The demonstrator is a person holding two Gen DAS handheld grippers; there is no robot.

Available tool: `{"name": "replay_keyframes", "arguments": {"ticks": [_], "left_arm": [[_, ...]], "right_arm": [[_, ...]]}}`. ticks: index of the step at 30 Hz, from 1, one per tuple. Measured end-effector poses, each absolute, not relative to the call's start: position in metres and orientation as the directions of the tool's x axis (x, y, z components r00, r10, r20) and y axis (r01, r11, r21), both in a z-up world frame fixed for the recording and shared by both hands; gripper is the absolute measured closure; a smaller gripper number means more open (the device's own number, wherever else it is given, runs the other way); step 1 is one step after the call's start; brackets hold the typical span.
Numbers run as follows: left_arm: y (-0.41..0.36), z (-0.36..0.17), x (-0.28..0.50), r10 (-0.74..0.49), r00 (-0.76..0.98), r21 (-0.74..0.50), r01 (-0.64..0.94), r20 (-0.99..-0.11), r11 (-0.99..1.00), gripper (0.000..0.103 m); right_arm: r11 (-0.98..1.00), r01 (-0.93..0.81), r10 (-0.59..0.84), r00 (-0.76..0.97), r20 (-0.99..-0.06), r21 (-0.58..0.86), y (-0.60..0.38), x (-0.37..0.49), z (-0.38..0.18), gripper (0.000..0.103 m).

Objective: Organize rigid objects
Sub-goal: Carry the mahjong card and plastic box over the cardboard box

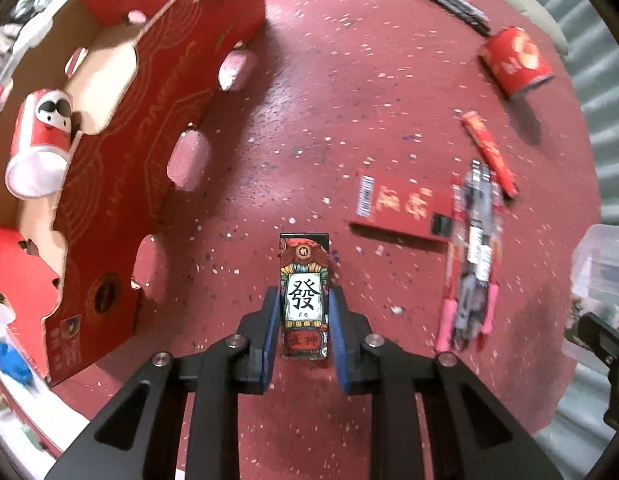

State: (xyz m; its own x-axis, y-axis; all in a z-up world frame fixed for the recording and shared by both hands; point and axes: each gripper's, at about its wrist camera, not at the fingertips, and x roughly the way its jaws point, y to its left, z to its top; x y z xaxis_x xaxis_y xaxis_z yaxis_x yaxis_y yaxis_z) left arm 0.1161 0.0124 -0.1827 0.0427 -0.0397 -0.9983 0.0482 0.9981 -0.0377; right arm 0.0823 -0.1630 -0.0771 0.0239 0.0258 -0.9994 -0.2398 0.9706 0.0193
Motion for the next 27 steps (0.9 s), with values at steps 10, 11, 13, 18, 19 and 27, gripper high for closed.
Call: {"name": "replay_keyframes", "arguments": {"ticks": [10,11,13,18,19,27], "left_arm": [[0.023,-0.122,0.100,-0.110,0.108,-0.099,0.101,-0.988,0.990,0.078],[0.025,-0.118,0.099,-0.115,0.114,-0.103,0.100,-0.987,0.990,0.078],[0.029,-0.107,0.100,-0.112,0.130,-0.100,0.094,-0.985,0.990,0.078],[0.052,-0.092,0.109,-0.106,0.154,-0.099,0.050,-0.982,0.994,0.078],[0.058,-0.089,0.109,-0.102,0.162,-0.098,0.034,-0.982,0.995,0.078],[0.106,-0.065,0.114,-0.064,0.214,-0.080,-0.070,-0.975,0.994,0.078]], "right_arm": [[0.984,-0.162,0.077,0.032,-0.997,0.071,-0.154,0.070,-0.051,0.031],[0.984,-0.160,0.081,0.038,-0.996,0.074,-0.151,0.070,-0.047,0.031],[0.984,-0.156,0.092,0.051,-0.995,0.083,-0.145,0.072,-0.040,0.031],[0.981,-0.172,0.112,0.101,-0.989,0.094,-0.120,0.083,-0.018,0.031],[0.980,-0.176,0.115,0.107,-0.988,0.095,-0.116,0.085,-0.015,0.031],[0.961,-0.248,0.167,0.155,-0.974,0.125,-0.064,0.107,0.009,0.031]]}}
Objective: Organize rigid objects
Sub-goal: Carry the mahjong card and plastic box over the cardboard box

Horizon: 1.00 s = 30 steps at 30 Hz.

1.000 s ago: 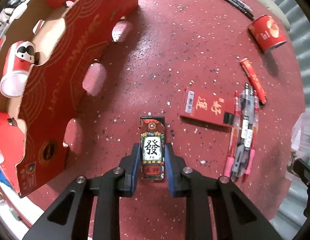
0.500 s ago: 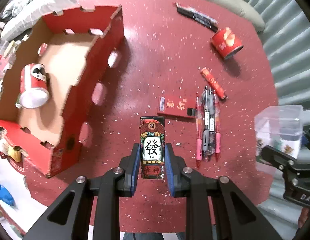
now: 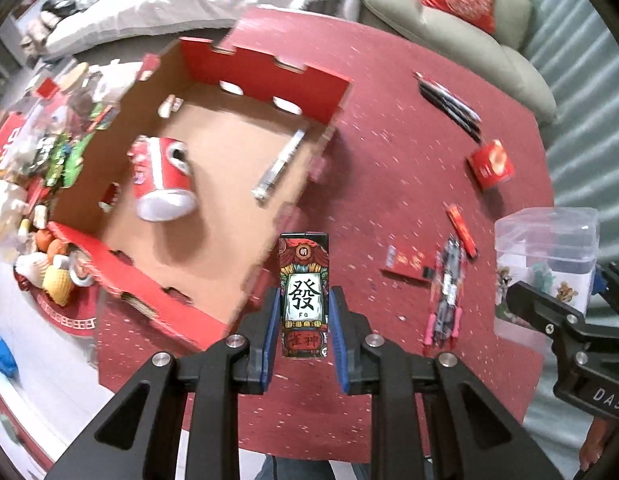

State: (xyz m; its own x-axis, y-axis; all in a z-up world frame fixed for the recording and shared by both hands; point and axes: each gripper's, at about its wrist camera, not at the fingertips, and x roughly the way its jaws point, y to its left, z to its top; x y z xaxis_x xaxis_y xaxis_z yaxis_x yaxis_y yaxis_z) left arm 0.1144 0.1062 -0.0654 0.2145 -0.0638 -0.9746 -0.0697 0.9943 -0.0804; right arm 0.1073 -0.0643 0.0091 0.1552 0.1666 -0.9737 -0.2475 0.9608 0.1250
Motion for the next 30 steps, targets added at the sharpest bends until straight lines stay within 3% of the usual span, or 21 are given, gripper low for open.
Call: {"name": "replay_keyframes", "arguments": {"ticks": [15,30], "left_arm": [[0.213,-0.055,0.122,0.050,0.252,-0.021,-0.271,-0.967,0.962,0.078],[0.251,-0.068,0.185,0.113,0.280,0.031,-0.282,-0.953,0.959,0.078]], "right_arm": [[0.900,-0.395,0.263,0.161,-0.951,0.182,0.033,0.134,0.027,0.031],[0.891,-0.397,0.297,0.138,-0.945,0.222,0.102,0.195,0.006,0.031]]}}
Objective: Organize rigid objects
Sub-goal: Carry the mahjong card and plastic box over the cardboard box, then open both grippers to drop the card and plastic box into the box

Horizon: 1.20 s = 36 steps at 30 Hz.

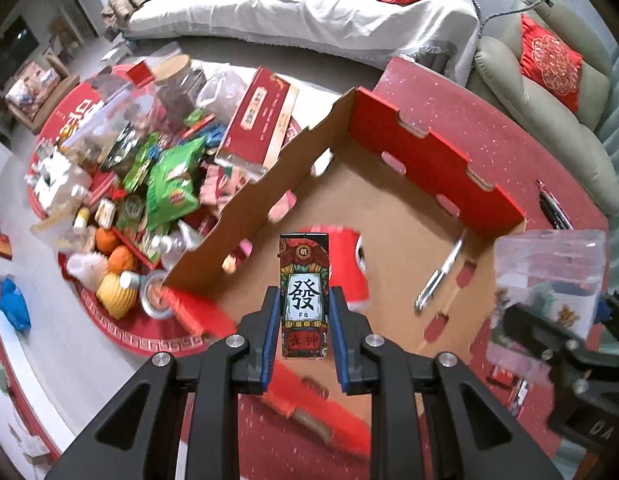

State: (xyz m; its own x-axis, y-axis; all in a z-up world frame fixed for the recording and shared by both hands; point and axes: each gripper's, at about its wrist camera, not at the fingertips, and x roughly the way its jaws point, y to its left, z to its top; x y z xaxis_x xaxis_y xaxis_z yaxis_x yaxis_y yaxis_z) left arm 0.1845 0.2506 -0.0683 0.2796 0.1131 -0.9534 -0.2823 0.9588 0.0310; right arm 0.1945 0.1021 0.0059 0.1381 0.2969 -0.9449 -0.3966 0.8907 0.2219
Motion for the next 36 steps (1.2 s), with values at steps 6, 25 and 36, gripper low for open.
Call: {"name": "replay_keyframes", "arguments": {"ticks": [6,25,36], "left_arm": [[0.252,-0.088,0.224,0.111,0.264,0.034,-0.279,-0.958,0.960,0.078],[0.245,-0.150,0.272,0.129,0.184,0.090,-0.207,-0.974,0.974,0.077],[0.257,-0.151,0.269,0.093,0.198,0.047,-0.226,-0.976,0.973,0.012]], "right_arm": [[0.910,-0.342,0.289,0.123,-0.949,0.233,0.107,0.223,-0.018,0.031],[0.937,-0.295,0.213,0.059,-0.975,0.186,0.110,0.262,-0.077,0.031],[0.917,-0.281,0.311,0.060,-0.949,0.283,0.097,0.262,-0.075,0.000]]}}
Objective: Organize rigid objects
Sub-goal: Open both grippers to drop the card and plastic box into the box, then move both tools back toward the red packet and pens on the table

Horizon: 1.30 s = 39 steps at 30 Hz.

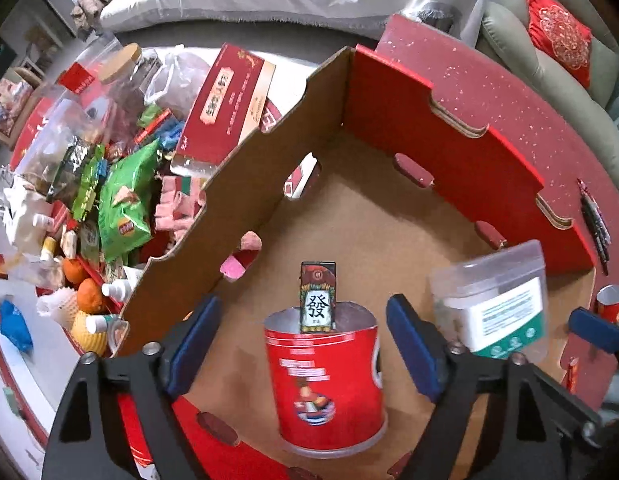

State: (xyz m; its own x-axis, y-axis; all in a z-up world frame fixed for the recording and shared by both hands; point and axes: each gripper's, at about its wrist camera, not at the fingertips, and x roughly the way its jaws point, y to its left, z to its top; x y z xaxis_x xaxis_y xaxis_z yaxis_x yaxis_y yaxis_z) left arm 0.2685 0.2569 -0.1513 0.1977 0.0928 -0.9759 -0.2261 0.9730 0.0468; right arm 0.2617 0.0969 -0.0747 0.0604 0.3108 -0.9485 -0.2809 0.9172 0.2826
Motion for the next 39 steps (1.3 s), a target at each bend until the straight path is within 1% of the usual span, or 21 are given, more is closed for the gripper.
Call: {"name": "replay_keyframes", "arguments": {"ticks": [1,2,4,7,10,15,19,21,22,24,27,31,32,34,39], "left_arm": [[0.255,-0.148,0.267,0.090,0.217,0.042,-0.217,-0.972,0.975,0.008],[0.255,-0.144,0.265,0.088,0.237,0.037,-0.213,-0.967,0.976,0.000],[0.255,-0.137,0.263,0.067,0.263,0.009,-0.213,-0.962,0.977,0.000],[0.251,-0.125,0.258,0.044,0.282,-0.018,-0.211,-0.958,0.977,0.000],[0.241,-0.111,0.247,-0.022,0.297,-0.075,-0.170,-0.955,0.983,0.000],[0.194,-0.077,0.206,-0.126,0.325,-0.139,-0.017,-0.937,0.990,0.000],[0.138,-0.074,0.165,-0.232,0.246,-0.214,0.099,-0.941,0.972,0.000],[0.110,-0.080,0.149,-0.239,0.206,-0.210,0.152,-0.949,0.966,0.000],[0.089,-0.091,0.139,-0.229,0.170,-0.195,0.194,-0.959,0.961,0.000],[0.062,-0.112,0.132,-0.193,0.118,-0.164,0.218,-0.974,0.962,0.000],[0.042,-0.144,0.136,-0.193,0.028,-0.188,0.145,-0.981,0.972,0.000],[0.036,-0.179,0.154,-0.235,-0.042,-0.226,-0.148,-0.971,0.963,0.000],[0.035,-0.186,0.158,-0.231,-0.047,-0.214,-0.231,-0.972,0.949,0.000],[0.032,-0.194,0.166,-0.199,-0.046,-0.172,-0.339,-0.979,0.925,0.000],[0.016,-0.213,0.181,-0.075,-0.058,-0.042,-0.435,-0.996,0.900,0.000]], "right_arm": [[0.918,-0.282,0.309,0.060,-0.949,0.280,0.097,0.261,-0.073,0.000],[0.919,-0.288,0.299,0.067,-0.952,0.268,0.097,0.260,-0.070,0.000],[0.924,-0.294,0.285,0.105,-0.953,0.244,0.092,0.258,-0.061,0.001],[0.917,-0.254,0.348,0.135,-0.928,0.308,0.071,0.255,-0.047,0.000],[0.921,-0.164,0.377,0.150,-0.914,0.353,0.035,0.248,-0.038,0.001],[0.947,0.078,0.298,0.161,-0.941,0.313,-0.060,0.203,-0.043,0.001],[0.930,0.298,0.200,0.078,-0.977,0.215,-0.139,0.145,-0.068,0.001],[0.894,0.409,0.194,0.011,-0.981,0.181,-0.175,0.109,-0.085,0.001],[0.879,0.447,0.195,-0.014,-0.981,0.168,-0.187,0.094,-0.091,0.001],[0.846,0.513,0.203,-0.057,-0.978,0.145,-0.209,0.062,-0.104,0.001],[0.830,0.540,0.217,-0.079,-0.973,0.141,-0.221,0.036,-0.111,0.001],[0.834,0.529,0.238,-0.085,-0.968,0.159,-0.228,0.020,-0.116,0.001],[0.832,0.530,0.243,-0.083,-0.966,0.164,-0.231,0.016,-0.115,0.001],[0.824,0.539,0.258,-0.080,-0.963,0.176,-0.239,0.009,-0.118,0.001],[0.826,0.527,0.276,-0.068,-0.959,0.200,-0.256,0.006,-0.117,0.001]]}}
